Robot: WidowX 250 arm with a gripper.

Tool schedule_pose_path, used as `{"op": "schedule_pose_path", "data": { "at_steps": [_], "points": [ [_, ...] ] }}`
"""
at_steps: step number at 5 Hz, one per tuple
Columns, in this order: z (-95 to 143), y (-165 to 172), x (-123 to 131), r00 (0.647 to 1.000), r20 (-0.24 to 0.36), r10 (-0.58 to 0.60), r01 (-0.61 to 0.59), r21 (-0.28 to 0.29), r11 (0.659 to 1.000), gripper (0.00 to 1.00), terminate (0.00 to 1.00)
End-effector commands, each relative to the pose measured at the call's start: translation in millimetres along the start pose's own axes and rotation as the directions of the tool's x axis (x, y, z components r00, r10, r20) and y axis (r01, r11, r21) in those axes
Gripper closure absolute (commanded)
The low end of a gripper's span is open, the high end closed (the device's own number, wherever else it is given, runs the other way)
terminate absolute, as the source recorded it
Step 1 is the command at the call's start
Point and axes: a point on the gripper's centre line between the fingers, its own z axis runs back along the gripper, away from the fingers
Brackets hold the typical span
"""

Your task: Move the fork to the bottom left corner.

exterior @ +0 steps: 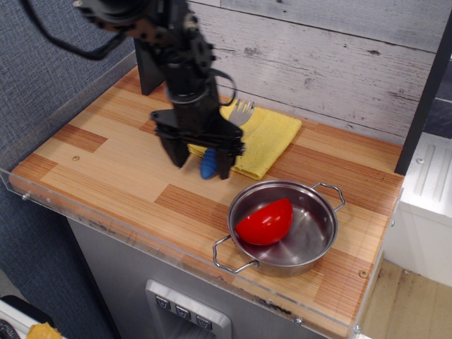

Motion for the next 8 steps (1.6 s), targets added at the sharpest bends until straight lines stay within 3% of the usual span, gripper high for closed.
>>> {"op": "schedule_pose_path", "data": {
  "at_steps": [1,8],
  "points": [
    [-9,-18,10,0.999,-0.007,-0.052,0.053,0.043,0.998,0.00,0.00],
    [-6,-1,-2,0.998,-0.038,-0.046,0.049,0.082,0.995,0.00,0.00]
  ]
}}
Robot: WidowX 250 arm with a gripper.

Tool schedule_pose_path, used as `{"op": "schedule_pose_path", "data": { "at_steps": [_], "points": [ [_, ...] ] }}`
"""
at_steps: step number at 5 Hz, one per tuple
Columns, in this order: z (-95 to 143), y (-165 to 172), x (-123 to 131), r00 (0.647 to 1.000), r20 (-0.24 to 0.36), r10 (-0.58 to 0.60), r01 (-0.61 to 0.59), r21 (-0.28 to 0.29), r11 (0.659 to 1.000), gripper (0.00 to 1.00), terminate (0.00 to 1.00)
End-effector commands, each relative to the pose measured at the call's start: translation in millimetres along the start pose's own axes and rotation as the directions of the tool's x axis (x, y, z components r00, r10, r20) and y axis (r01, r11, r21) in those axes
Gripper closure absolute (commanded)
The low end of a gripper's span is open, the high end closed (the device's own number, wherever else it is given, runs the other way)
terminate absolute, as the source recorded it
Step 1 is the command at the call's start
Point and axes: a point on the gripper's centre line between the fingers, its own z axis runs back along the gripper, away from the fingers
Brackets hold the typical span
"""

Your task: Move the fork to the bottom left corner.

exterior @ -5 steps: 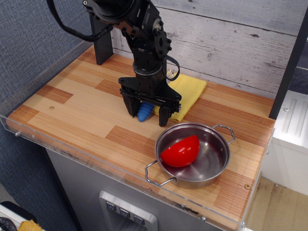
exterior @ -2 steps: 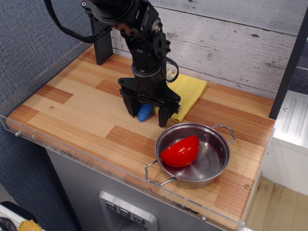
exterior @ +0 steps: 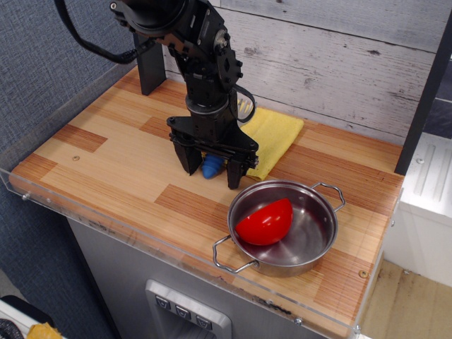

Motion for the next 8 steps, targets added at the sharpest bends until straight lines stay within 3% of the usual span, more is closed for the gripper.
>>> {"op": "schedule_pose_path", "data": {
  "at_steps": [1,3,4,5,6,7,8],
  "points": [
    [2,4,6,1.000,0.005,-0.003,0.003,0.026,1.000,1.00,0.00],
    [-2,6,6,1.000,-0.015,0.003,-0.003,0.029,1.000,1.00,0.00],
    [12,6,9,0.999,0.035,0.011,-0.013,0.038,0.999,1.00,0.00],
    [38,3,11,0.993,0.122,0.007,-0.010,0.018,1.000,1.00,0.00],
    [55,-4,9,0.987,0.157,-0.018,0.015,0.021,1.000,1.00,0.00],
    [61,2,1,0.988,0.153,-0.023,0.017,0.043,0.999,1.00,0.00],
    [58,29,-11,0.994,0.113,-0.002,-0.008,0.095,0.995,1.00,0.00]
  ]
}}
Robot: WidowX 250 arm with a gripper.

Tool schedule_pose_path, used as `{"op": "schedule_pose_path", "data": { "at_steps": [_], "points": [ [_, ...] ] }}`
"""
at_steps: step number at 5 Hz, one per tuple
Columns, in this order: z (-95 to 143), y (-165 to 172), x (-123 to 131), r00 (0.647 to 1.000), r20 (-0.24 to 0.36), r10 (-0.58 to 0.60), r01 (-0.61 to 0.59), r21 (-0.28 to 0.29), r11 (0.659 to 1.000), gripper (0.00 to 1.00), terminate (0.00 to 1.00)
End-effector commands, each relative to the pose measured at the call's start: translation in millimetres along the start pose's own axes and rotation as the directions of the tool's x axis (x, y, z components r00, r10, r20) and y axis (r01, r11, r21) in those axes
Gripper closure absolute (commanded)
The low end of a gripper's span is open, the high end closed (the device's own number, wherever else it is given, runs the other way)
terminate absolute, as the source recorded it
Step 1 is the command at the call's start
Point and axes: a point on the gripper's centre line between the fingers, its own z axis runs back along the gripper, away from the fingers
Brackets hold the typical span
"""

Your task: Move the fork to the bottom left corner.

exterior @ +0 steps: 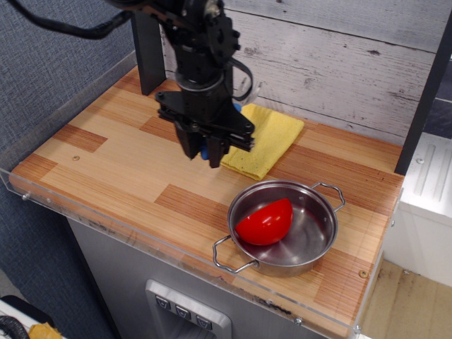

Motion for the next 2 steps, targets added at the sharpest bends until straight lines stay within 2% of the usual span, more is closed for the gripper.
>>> {"op": "schedule_pose_path", "data": {
  "at_steps": [1,2],
  "points": [
    [9,64,-29,0.998,-0.003,0.057,-0.057,0.056,0.997,1.00,0.00],
    [10,92,-48,0.996,-0.029,0.087,-0.086,0.053,0.995,1.00,0.00]
  ]
}}
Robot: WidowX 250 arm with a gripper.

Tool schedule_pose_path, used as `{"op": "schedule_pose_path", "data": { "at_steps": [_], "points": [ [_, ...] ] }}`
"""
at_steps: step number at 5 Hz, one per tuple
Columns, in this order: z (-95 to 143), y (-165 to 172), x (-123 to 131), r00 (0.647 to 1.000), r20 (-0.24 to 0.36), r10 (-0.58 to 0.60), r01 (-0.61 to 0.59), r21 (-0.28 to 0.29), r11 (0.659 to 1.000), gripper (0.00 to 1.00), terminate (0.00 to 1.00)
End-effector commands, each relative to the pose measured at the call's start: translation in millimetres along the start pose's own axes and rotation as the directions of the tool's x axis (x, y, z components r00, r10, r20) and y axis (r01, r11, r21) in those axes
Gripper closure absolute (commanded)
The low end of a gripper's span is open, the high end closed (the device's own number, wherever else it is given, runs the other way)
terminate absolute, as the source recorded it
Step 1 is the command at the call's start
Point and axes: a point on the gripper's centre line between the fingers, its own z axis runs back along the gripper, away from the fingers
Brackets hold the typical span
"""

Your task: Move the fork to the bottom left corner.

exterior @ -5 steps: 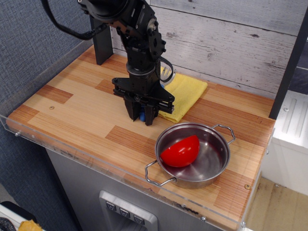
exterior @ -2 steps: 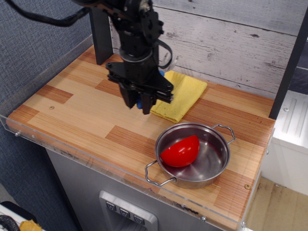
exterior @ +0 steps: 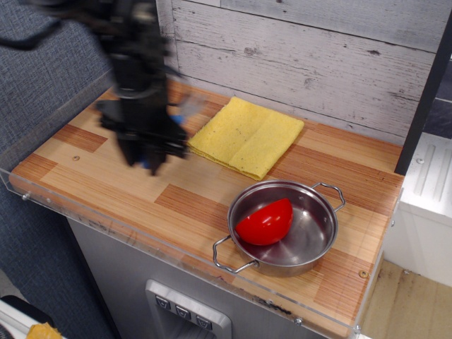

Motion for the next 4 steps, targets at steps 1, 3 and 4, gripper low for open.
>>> {"op": "schedule_pose_path", "data": {
  "at_steps": [1,3,4],
  "points": [
    [6,61,-22,0.997,0.005,0.076,-0.075,-0.020,0.997,1.00,0.00],
    [-18,93,-30,0.991,-0.053,0.124,-0.127,-0.062,0.990,1.00,0.00],
    [-23,95,-26,0.993,-0.067,0.101,-0.106,-0.064,0.992,1.00,0.00]
  ]
}}
